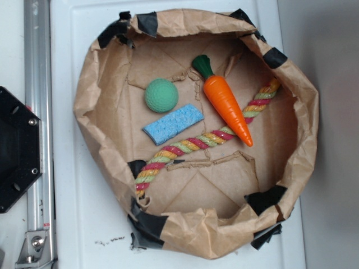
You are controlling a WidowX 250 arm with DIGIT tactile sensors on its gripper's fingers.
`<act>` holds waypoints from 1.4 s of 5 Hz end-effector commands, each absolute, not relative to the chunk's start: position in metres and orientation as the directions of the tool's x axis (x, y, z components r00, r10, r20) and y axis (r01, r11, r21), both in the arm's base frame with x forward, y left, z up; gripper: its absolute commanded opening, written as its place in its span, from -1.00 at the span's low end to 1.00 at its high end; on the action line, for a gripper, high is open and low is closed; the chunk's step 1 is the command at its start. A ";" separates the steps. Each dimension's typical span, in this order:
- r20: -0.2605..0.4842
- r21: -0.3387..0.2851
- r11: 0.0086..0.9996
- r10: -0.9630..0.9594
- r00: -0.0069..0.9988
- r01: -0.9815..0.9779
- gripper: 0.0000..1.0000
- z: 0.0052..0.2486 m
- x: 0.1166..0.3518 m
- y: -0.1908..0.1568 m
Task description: Grab the blue sponge.
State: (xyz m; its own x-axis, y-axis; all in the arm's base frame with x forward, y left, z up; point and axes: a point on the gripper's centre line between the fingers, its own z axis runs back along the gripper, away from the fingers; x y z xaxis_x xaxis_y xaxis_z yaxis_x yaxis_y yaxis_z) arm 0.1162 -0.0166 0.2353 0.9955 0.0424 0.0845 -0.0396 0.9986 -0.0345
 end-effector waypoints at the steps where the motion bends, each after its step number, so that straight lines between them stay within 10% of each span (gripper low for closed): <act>1: 0.084 -0.035 0.999 0.042 0.996 -0.040 1.00 0.235 0.116 -0.017; 3: -0.024 -0.072 0.955 0.286 0.958 -0.287 1.00 0.167 0.179 0.011; 7: -0.076 -0.075 0.879 0.466 0.882 -0.471 1.00 0.052 0.230 0.030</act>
State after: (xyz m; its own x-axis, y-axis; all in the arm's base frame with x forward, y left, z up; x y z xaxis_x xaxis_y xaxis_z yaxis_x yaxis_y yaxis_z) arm 0.2280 0.0225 0.0437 0.8860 0.4487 -0.1169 -0.4572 0.8873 -0.0597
